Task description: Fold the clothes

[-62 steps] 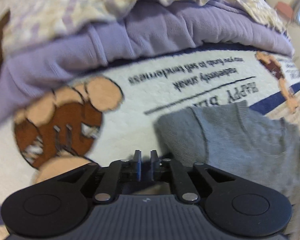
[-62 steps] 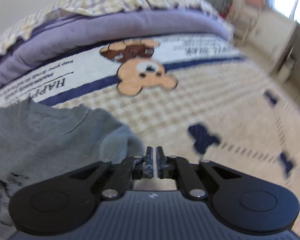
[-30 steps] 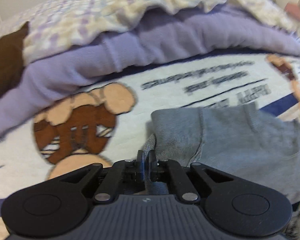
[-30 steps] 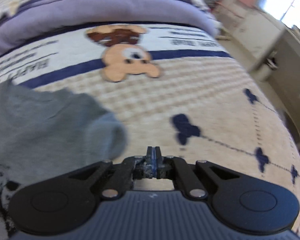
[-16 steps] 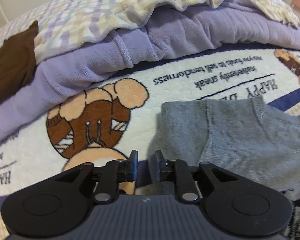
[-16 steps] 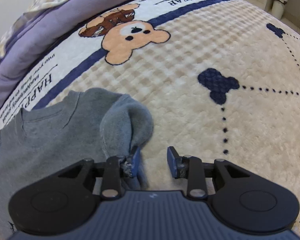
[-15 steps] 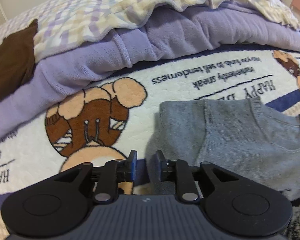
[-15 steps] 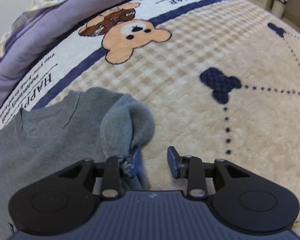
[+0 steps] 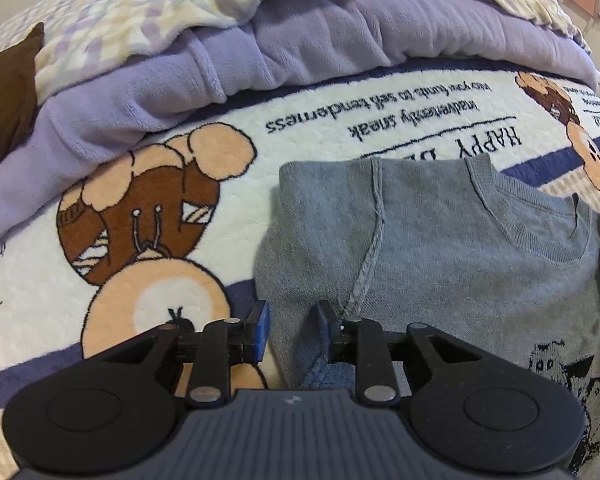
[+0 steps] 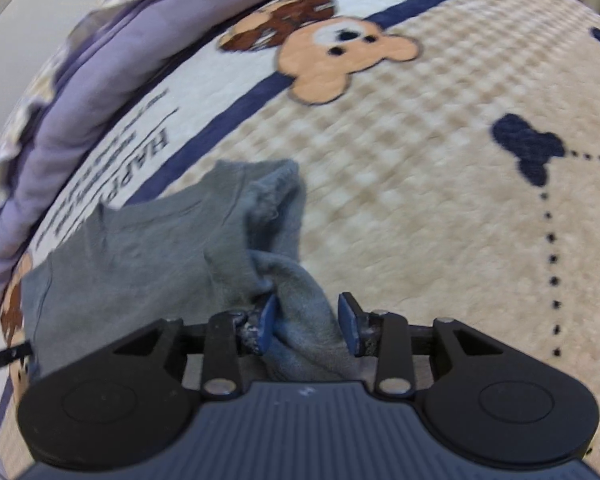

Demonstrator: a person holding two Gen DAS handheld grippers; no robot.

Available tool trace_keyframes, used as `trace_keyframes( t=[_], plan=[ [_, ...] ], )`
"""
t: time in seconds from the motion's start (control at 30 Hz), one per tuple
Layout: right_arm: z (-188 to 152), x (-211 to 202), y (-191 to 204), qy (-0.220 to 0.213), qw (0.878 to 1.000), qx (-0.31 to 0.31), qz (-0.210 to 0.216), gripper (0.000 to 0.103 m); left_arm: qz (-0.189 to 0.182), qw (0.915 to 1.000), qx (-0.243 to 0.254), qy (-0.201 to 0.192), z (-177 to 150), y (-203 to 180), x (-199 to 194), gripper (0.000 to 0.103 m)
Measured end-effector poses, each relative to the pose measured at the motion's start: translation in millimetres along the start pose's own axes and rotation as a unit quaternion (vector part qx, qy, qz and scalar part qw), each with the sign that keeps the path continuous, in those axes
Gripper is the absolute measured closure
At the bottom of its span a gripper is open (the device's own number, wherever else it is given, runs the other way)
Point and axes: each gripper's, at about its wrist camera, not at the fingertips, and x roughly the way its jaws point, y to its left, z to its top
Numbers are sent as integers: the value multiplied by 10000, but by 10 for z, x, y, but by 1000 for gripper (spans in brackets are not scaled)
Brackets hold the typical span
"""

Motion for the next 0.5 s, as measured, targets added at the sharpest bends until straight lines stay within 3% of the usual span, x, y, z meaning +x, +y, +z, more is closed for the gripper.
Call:
trace_keyframes(
  t=[0.03,0.1,0.2,0.4,0.5],
  plan=[
    [-17,11,29,-5,10000,-96,18,66,1,10000,-5,6,-4,-4,5,78],
    [-53,28,103,-44,9994,-352,0,80,-4,10000,-11,7,-9,-8,5,78],
    [-41,-38,162,-210,9985,-482,-157,91,-27,10000,-2,5,-16,-8,2,78],
    [41,-287,13,-531,9973,-289,-418,92,-24,9999,76,66,-17,19,78,76],
    [90,-461,-143,-787,9921,-230,-954,93,-26,10000,47,55,-22,33,107,75]
  ],
)
